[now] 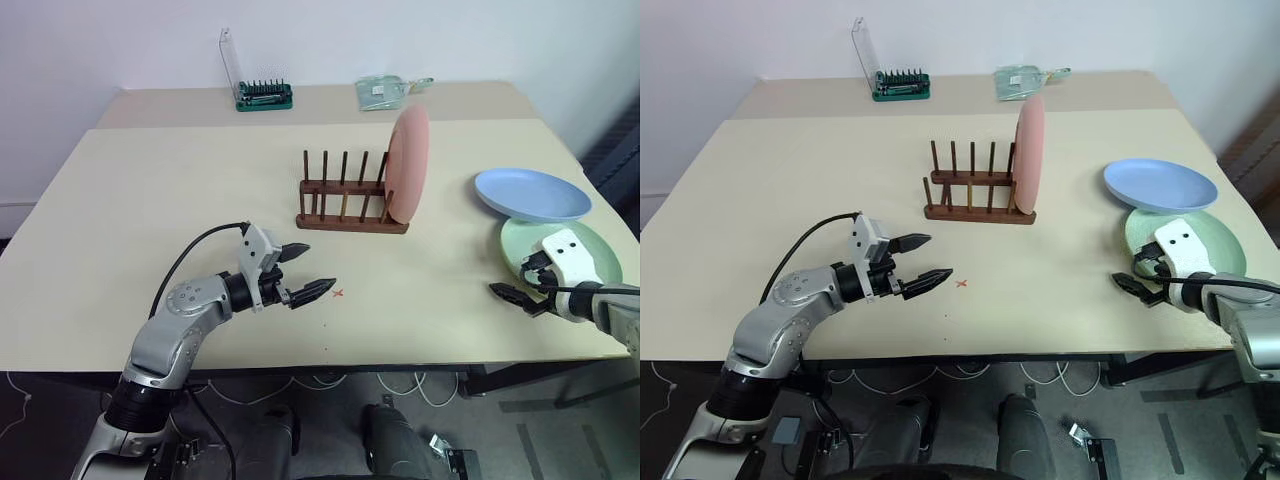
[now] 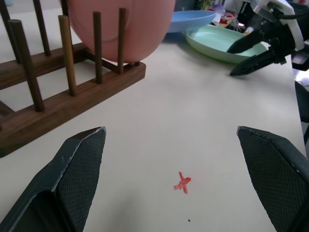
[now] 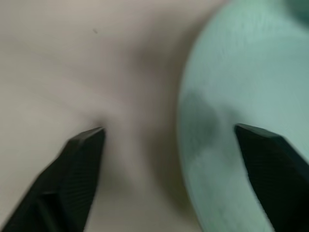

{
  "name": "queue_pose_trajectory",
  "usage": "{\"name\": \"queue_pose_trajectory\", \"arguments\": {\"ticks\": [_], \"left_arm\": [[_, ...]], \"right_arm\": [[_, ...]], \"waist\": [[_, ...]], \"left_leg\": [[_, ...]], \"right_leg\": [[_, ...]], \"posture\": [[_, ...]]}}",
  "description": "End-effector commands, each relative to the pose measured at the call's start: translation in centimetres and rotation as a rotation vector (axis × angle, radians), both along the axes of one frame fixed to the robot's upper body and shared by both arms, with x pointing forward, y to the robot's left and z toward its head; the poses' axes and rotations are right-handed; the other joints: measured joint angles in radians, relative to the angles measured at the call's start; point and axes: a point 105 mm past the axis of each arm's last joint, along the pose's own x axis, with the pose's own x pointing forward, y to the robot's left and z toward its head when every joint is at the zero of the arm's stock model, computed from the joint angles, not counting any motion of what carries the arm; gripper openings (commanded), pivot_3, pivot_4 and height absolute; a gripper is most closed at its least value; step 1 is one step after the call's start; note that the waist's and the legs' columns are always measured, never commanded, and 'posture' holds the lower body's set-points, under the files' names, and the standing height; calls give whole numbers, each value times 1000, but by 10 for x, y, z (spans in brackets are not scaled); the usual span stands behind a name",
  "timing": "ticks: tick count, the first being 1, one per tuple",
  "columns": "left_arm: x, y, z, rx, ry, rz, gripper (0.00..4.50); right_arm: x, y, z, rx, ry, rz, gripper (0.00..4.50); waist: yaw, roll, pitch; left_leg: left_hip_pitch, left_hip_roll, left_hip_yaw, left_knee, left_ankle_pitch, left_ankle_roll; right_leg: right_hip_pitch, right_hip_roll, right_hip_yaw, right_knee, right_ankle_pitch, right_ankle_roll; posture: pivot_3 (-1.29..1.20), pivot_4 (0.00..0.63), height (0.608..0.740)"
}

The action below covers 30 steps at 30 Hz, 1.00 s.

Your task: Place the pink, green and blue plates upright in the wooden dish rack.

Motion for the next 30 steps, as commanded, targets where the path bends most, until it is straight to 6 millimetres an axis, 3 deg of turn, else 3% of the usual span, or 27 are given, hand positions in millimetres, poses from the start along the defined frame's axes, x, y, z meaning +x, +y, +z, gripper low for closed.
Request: {"name": "queue_pose_trajectory", "arguments": {"ticks": [1, 5, 6, 14, 17, 20, 23, 25, 27, 30], "left_arm": [[-2, 0, 3, -7, -32, -4, 4500], [-2, -1, 1, -5, -33, -3, 4500], [-2, -1, 0, -5, -34, -4, 4500], [0, -2, -2, -4, -38, -11, 4500], [0, -2, -2, -4, -39, -14, 4500], [0, -2, -2, -4, -41, -16, 4500], [0, -2, -2, -3, -43, -16, 4500], [0, -2, -2, -3, -43, -18, 4500], [1, -3, -3, -3, -42, -20, 4500], [2, -3, -4, -2, -41, -20, 4500]], "right_arm": [[0, -10, 2, -2, -8, -34, 2223], [-2, -12, 2, -6, -9, -24, 162], [-3, -13, 2, -8, -7, -23, 68], [-22, -3, 6, -36, 29, 97, 68], [-44, 29, 18, 15, 27, 306, 68], [-59, 49, 24, 60, 36, 419, 68], [-65, 76, 47, 100, -57, 536, 68], [-59, 87, 74, 165, -176, 561, 68], [-46, 88, 107, 178, -334, 535, 68], [-35, 85, 133, 183, -449, 488, 68]], "waist": [[0, 0, 0], [1, -1, -1], [1, -1, -1], [5, -1, -1], [9, -1, -1], [1, -1, -1], [-3, -1, -1], [-3, -1, -1], [-1, -1, -1], [6, -2, 0]], "left_leg": [[0, 0, 0, 0, 0, 0], [0, 0, 0, 0, 0, 0], [0, 0, 0, 0, 0, 0], [0, 0, -1, 0, 0, 0], [0, 0, -1, 0, 0, 1], [1, 0, -1, 0, -1, 1], [1, 0, -1, 1, -1, 1], [1, 1, -1, 0, -1, 1], [1, 1, 0, 1, -1, 1], [0, 0, -1, 1, -1, 1]], "right_leg": [[0, 0, 0, 0, 0, 0], [0, 0, 0, 0, 0, 0], [1, 0, 0, 0, 0, 0], [1, 0, 0, 0, 0, 1], [1, 0, -1, 0, -1, 1], [1, 0, -1, 0, -1, 2], [1, 0, -1, 0, -1, 2], [1, 0, -1, 1, -1, 2], [1, 0, -1, 0, -1, 1], [1, 0, -1, 0, -1, 1]], "posture": [[0, 150, 740], [0, 150, 740], [0, 150, 740], [0, 150, 740], [0, 150, 740], [0, 150, 740], [0, 150, 740], [0, 150, 740], [0, 150, 740], [0, 150, 740]]}}
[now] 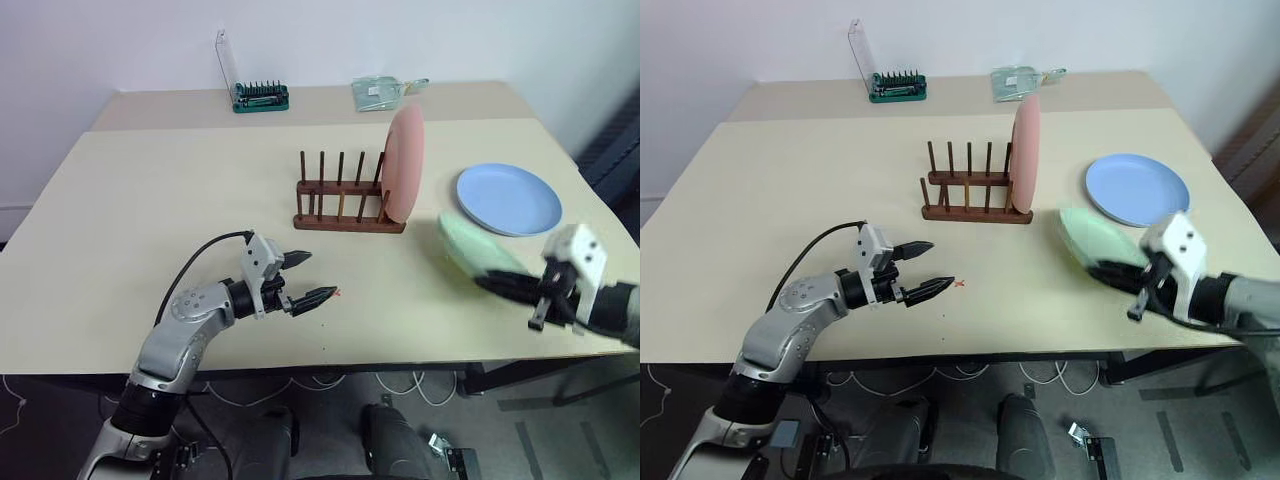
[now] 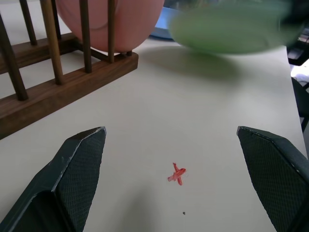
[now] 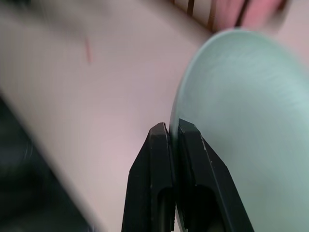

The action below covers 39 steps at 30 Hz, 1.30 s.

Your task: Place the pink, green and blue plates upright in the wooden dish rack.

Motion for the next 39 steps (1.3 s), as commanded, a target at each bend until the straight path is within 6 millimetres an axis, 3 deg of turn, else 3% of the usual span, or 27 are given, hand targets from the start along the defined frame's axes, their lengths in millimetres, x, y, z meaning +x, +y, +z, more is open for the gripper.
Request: {"name": "queue_pose_trajectory", "arguments": {"ticks": [1, 4, 5, 10, 15, 18, 21, 23, 29, 39], "left_arm": [[2, 0, 7, -9, -46, -6, 4500], [4, 0, 4, -9, -45, -2, 4500], [4, 0, 4, -9, -46, -2, 4500], [4, 3, 1, -13, -47, 4, 4500], [4, 7, -6, -20, -43, 17, 4500], [5, 9, -9, -23, -47, 27, 4500], [6, 11, -12, -22, -50, 41, 4500], [7, 13, -13, -21, -51, 52, 4500], [7, 15, -15, -21, -48, 62, 4500], [4, 15, -7, -21, -56, 54, 4500]], "right_arm": [[8, -5, 43, 59, -173, -56, 68], [22, 3, 103, 171, -372, -74, 68], [25, 6, 113, 184, -396, -76, 68], [37, 25, 135, 179, -478, -62, 68], [31, 96, 172, 481, -527, 257, 68], [31, 123, 180, 647, -468, 358, 68], [33, 144, 179, 812, -350, 423, 68], [47, 151, 168, 892, -255, 361, 68], [88, 151, 135, 1058, -32, 152, 68], [113, 154, 96, 1083, 141, -12, 68]], "waist": [[8, -1, 0], [12, 1, 1], [13, 1, 1], [19, 0, 1], [-2, 3, 1], [-6, 2, 1], [-4, 2, 1], [-3, 2, 0], [-7, 3, 0], [-12, 4, 0]], "left_leg": [[0, 0, -1, 0, 0, 0], [-1, 0, 0, 0, 0, 0], [-1, 0, 1, 0, 0, 0], [-1, 0, -1, -2, 0, 0], [-1, 0, 1, -2, 0, 0], [-1, 0, -2, -3, 0, 0], [-1, 0, -3, -3, 0, 0], [-1, -1, -3, -2, 0, 0], [-1, -1, -3, -3, 0, 0], [-1, 0, -3, -4, 0, 0]], "right_leg": [[0, 0, 0, 0, 0, 0], [-1, -1, 0, -1, 0, 0], [-2, -1, 0, -1, 0, -1], [-2, 0, -1, -1, 0, -1], [-3, 0, 0, 0, 1, -1], [-4, 1, 0, 2, 1, -1], [-4, 1, -1, 2, 1, -1], [-4, 0, -1, 2, 1, -1], [-5, 0, 0, 3, 2, -2], [-7, 1, 0, 4, 2, -2]], "posture": [[0, 150, 740], [0, 150, 740], [0, 150, 740], [0, 150, 740], [0, 150, 740], [0, 150, 740], [0, 150, 740], [0, 150, 740], [0, 150, 740], [0, 150, 740]]}}
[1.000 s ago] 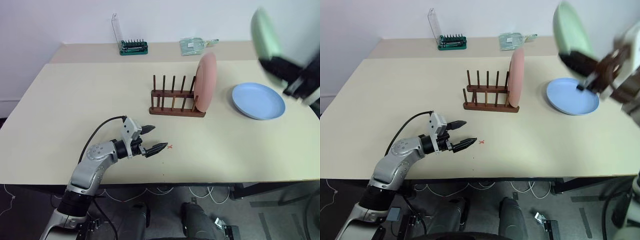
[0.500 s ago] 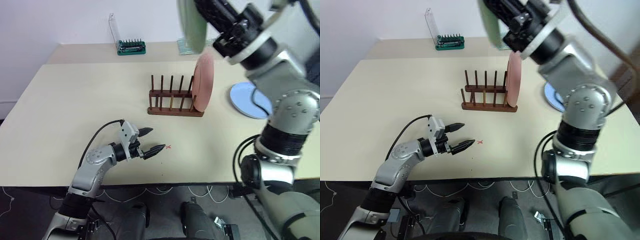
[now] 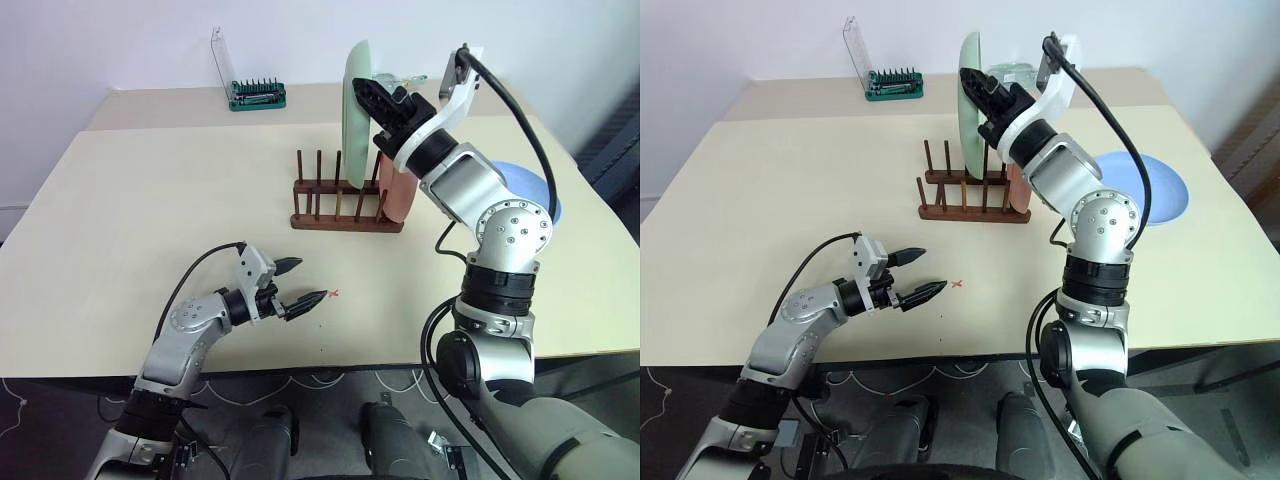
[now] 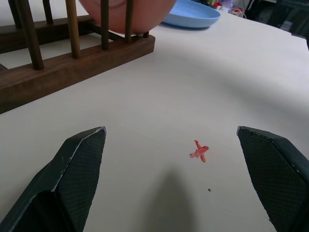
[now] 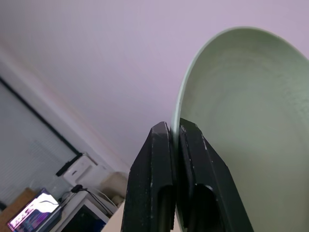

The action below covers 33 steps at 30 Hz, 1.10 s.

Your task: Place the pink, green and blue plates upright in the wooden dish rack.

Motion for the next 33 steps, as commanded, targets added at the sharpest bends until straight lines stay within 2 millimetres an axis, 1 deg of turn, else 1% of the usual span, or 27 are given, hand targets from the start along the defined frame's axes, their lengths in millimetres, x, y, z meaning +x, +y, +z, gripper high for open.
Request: {"name": "queue_pose_trajectory", "arguments": {"ticks": [1, 7, 12, 13, 15, 17, 18, 20, 21, 22, 28, 30, 33], "left_arm": [[-2, 2, 17, -16, -50, 1, 4500], [-4, -1, 28, -14, -55, 0, 4500], [-4, -2, 32, -14, -55, 4, 4500], [-3, -2, 33, -14, -56, 6, 4500], [-3, -2, 34, -13, -57, 8, 4500], [-2, -2, 34, -11, -57, 10, 4500], [-2, -3, 34, -10, -56, 10, 4500], [-3, -3, 33, -9, -54, 9, 4500], [-3, -4, 33, -9, -53, 8, 4500], [-3, -4, 33, -9, -53, 8, 4500], [-4, -6, 36, -9, -55, 2, 4500], [-4, -6, 37, -10, -55, 1, 4500], [-4, -7, 38, -10, -53, -2, 4500]], "right_arm": [[0, -1, 3, 33, 13, -5, 68], [9, -1, -10, 44, 107, -11, 68], [17, 0, -20, 42, 175, -16, 68], [18, 1, -21, 41, 180, -14, 343], [19, 1, -22, 39, 186, -13, 1026], [19, 2, -23, 33, 187, -13, 1910], [18, 2, -22, 25, 180, -14, 2513], [17, 3, -19, 9, 162, -19, 3452], [17, 3, -18, -3, 152, -23, 4034], [16, 2, -17, -11, 147, -25, 4448], [-1, 8, 11, -192, -34, -14, 4448], [-6, 9, 16, -226, -68, -3, 4448], [-19, 9, 30, -252, -137, 26, 4448]], "waist": [[0, 0, 0], [-1, 0, 0], [-1, 0, 0], [-1, 0, 0], [-2, 0, 0], [-1, 0, 0], [-1, 0, 0], [-2, 0, 0], [-1, 0, 0], [-1, 0, 0], [-1, 1, 0], [-1, 1, 0], [-1, 0, 0]], "left_leg": [[0, 0, 0, 0, 0, 0], [0, 0, 0, 0, 0, 0], [0, 0, 0, 0, 0, 0], [0, 0, 0, 0, 0, 0], [0, 0, 0, 0, 0, 0], [0, 0, 0, 0, 0, 0], [0, 0, 0, 0, 0, 0], [0, 0, 0, 0, 0, 0], [0, 0, 0, 0, 0, 0], [0, 0, 0, 0, 0, 0], [0, 0, 0, 0, 0, 0], [0, 0, 0, 0, 0, 0], [0, 0, 0, 0, 0, 0]], "right_leg": [[0, 0, 0, 0, 0, 0], [0, 0, 0, 0, 0, 0], [0, 0, 0, 0, 0, 0], [0, 0, 0, 0, 0, 0], [0, 0, 0, 0, 0, 0], [0, 0, 0, 0, 0, 0], [0, 0, 0, 0, 0, 0], [0, 0, 0, 0, 0, 0], [0, 1, 0, 0, 0, 0], [0, 1, 0, 0, 0, 0], [0, 1, 0, 0, 0, 0], [0, 1, 0, 0, 0, 0], [0, 1, 0, -1, 0, 0]], "posture": [[0, 150, 740], [0, 150, 740], [0, 150, 740], [0, 150, 740], [0, 150, 740], [0, 150, 740], [0, 150, 740], [0, 150, 740], [0, 150, 740], [0, 150, 740], [0, 150, 740], [0, 150, 740], [0, 150, 740]]}}
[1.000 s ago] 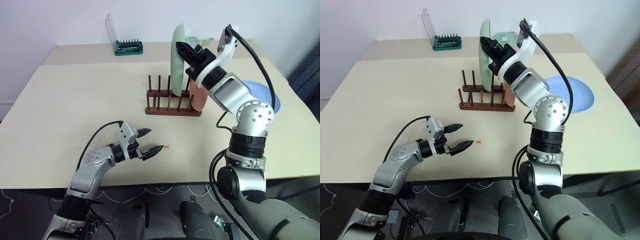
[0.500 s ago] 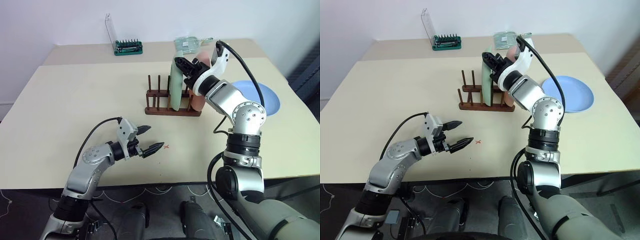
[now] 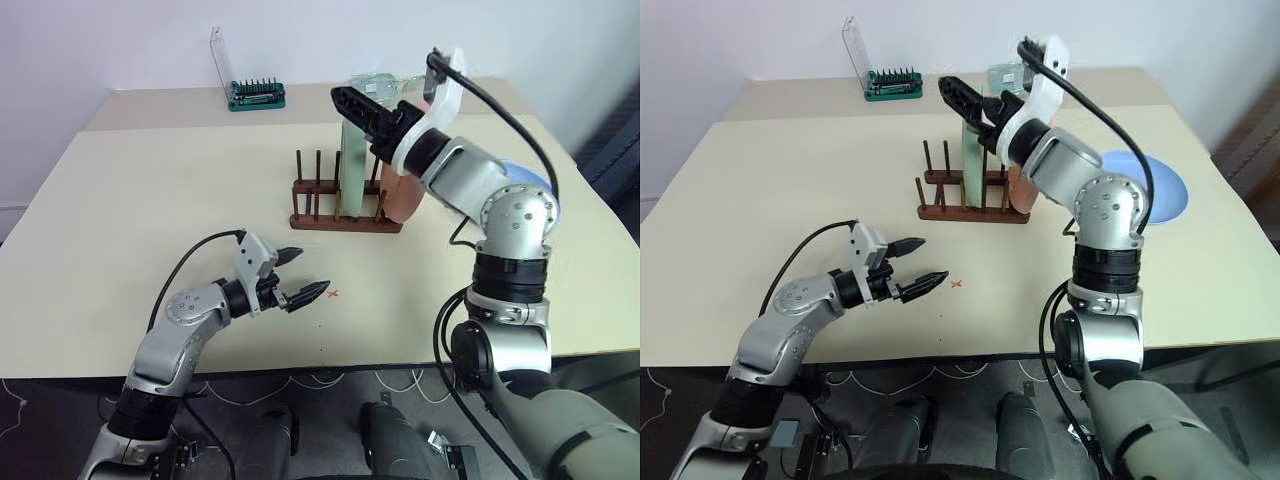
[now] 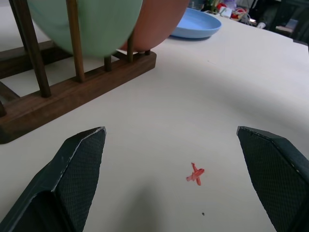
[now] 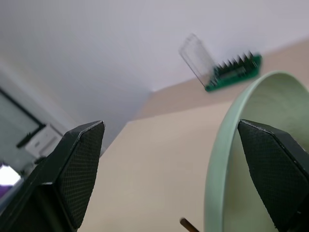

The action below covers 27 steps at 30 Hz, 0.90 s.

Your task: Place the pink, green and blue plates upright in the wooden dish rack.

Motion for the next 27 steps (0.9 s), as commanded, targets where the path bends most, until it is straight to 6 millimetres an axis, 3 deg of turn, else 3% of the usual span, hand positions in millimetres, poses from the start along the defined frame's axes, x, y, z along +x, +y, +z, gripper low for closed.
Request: {"name": "queue_pose_trajectory", "arguments": {"ticks": [1, 3, 6, 8, 13, 17, 22, 25, 27], "left_arm": [[-3, -3, 14, -20, -42, -20, 4500], [-3, -3, 13, -19, -42, -18, 4500], [-4, -2, 10, -20, -33, -13, 4500], [-5, -2, 8, -22, -23, -18, 4500], [-3, -7, 5, -17, -26, -34, 4500], [-2, -5, 4, -12, -26, -38, 4500], [-4, -5, 3, -11, -21, -45, 4500], [-2, -7, 5, -10, -25, -52, 4500], [-2, -8, 6, -10, -29, -55, 4500]], "right_arm": [[-27, 1, 39, -58, -200, 49, 4448], [-38, -10, 55, -131, -323, 23, 4448], [-46, -55, 74, -173, -402, -74, 4448], [-43, -73, 71, -166, -371, -114, 4448], [-42, -80, 50, -276, -353, -156, 4448], [-51, -116, 46, -392, -406, -232, 4448], [-38, -174, -1, -716, -273, -355, 4448], [-29, -198, -56, -1032, -161, -347, 4448], [-24, -211, -79, -1163, -126, -349, 4448]], "waist": [[1, 0, 0], [4, 0, 0], [11, 0, 0], [9, -1, 0], [-3, 0, 0], [10, 0, 0], [24, -1, 0], [18, -1, 0], [7, -1, 0]], "left_leg": [[0, 0, 0, 0, 0, 0], [-1, 0, 0, 0, 0, 0], [-2, -1, 0, 1, 0, 0], [-2, -1, 0, 1, 0, 0], [1, 1, 2, 0, 0, 0], [-1, 0, 2, 1, 0, 0], [-4, -1, 2, 3, -1, 2], [-2, 0, 3, 2, -1, 2], [-1, 0, 4, 2, -1, 1]], "right_leg": [[0, 0, 0, 0, 0, 0], [0, 0, 0, 0, 0, 0], [0, 0, -1, -2, 0, 0], [1, -1, -1, -4, 0, 0], [1, 0, 0, -3, 0, 0], [1, -1, 0, -3, 0, 0], [2, -2, -1, -6, -1, 1], [2, -2, 0, -6, -1, 1], [3, -1, 0, -5, -1, 1]], "posture": [[0, 150, 740], [0, 150, 740], [0, 150, 740], [0, 150, 740], [0, 150, 740], [0, 150, 740], [0, 150, 740], [0, 150, 740], [0, 150, 740]]}}
